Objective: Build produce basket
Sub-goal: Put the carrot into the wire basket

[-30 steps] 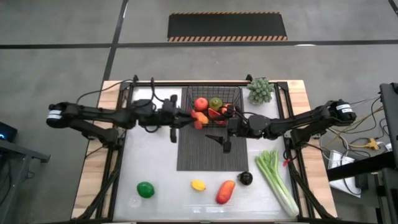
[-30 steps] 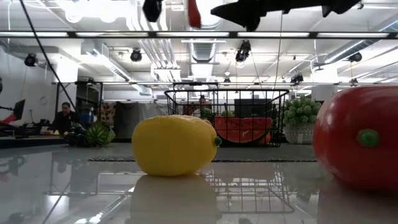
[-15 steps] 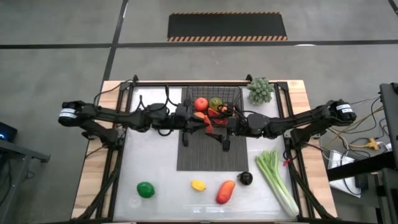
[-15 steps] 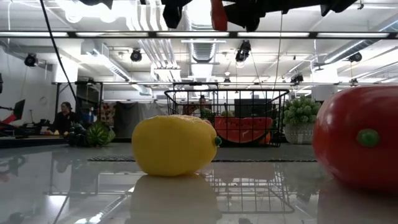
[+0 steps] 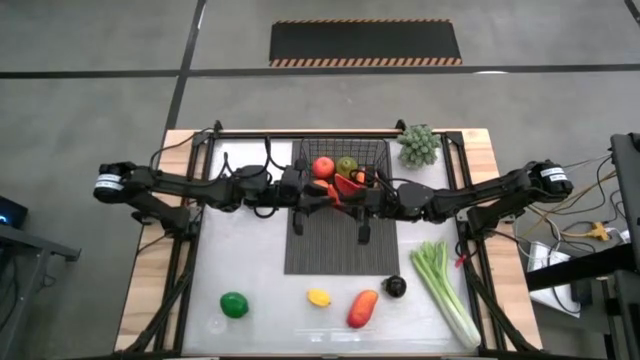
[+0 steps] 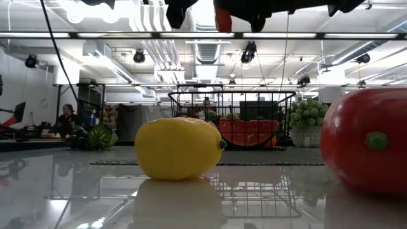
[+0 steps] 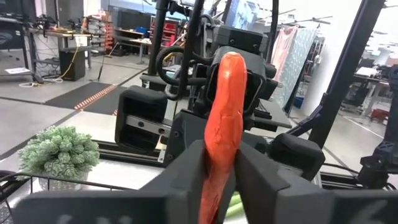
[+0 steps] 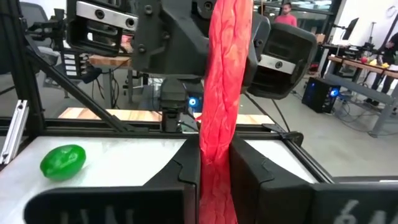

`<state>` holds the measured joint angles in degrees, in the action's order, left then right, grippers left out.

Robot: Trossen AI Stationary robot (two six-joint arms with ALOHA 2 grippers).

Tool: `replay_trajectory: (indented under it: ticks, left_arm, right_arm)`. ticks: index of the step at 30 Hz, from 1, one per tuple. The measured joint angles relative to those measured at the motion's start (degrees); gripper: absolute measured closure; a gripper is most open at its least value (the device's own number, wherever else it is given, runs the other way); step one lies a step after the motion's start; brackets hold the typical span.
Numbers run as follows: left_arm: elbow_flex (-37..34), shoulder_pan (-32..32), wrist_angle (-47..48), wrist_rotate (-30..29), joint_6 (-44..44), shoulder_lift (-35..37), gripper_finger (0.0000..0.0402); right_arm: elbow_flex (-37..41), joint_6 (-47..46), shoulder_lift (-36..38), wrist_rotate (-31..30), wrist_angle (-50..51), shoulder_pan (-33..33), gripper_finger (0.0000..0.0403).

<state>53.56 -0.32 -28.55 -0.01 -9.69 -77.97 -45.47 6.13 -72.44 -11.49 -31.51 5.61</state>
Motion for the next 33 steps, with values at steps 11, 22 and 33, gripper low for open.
replay_trajectory:
  ticks: [11,22,33]
  left_arm:
    - [-0.1,0.0,3.6,0.0,5.5,1.9,0.0181]
    - [-0.2,0.3,17.0,-0.5,10.3,11.6,0.0169]
    - [-0.5,0.3,22.0,-1.4,10.6,18.4,0.0169]
  right_arm:
    - [-0.2,-1.1,0.0,-0.4,3.6,-0.1,0.0350]
    - [-10.9,-2.4,0.1,-0.6,34.3,-2.6,0.0347]
    - [-23.1,3.5,-3.7,0.2,63.9,-11.1,0.0361]
